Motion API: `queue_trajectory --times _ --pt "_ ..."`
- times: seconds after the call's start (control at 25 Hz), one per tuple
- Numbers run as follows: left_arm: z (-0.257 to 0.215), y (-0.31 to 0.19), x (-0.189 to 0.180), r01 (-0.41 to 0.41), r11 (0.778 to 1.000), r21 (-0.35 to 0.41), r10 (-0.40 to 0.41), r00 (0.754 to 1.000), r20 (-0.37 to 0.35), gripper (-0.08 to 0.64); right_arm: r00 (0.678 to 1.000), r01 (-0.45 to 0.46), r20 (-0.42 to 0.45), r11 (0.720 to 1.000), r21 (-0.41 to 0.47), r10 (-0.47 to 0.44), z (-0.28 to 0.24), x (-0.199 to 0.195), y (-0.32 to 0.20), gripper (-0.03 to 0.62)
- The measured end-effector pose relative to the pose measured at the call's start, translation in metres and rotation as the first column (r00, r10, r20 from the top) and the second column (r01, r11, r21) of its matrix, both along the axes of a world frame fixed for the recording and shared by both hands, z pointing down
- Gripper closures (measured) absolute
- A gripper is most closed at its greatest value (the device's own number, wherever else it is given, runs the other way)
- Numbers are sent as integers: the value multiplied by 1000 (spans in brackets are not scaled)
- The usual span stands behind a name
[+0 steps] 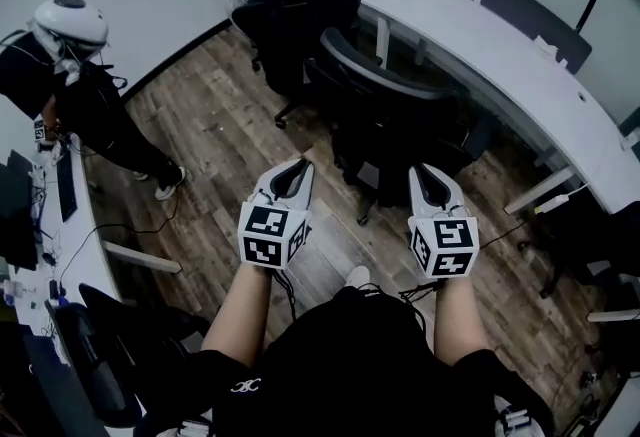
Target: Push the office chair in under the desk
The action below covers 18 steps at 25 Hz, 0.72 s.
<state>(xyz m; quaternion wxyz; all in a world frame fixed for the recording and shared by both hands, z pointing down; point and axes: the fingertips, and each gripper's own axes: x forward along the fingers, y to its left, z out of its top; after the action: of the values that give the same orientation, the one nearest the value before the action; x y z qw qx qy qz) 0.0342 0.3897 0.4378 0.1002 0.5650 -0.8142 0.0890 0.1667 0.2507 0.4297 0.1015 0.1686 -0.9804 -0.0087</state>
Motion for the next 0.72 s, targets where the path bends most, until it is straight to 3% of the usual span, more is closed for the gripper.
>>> queue_trajectory --times 0.16,0.24,0.36,0.6,0.72 --pt "2 -34 -29 -88 995 -49 89 995 34 492 990 53 -133 996 66 -44 4 -13 -33 509" --pt "8 -51 -39 -164 982 -98 170 984 58 460 966 101 -252 985 139 -64 13 -18 -48 475" --pt "12 -80 -58 -242 954 -178 266 956 123 394 931 102 -365 965 242 -6 20 -22 -81 437" --pt "33 -123 -111 -200 903 -380 338 877 341 330 885 107 -464 957 269 31 38 -37 -117 405" --pt "34 -143 -131 -213 878 -429 383 850 362 310 850 135 -526 953 272 29 47 -44 -123 365"
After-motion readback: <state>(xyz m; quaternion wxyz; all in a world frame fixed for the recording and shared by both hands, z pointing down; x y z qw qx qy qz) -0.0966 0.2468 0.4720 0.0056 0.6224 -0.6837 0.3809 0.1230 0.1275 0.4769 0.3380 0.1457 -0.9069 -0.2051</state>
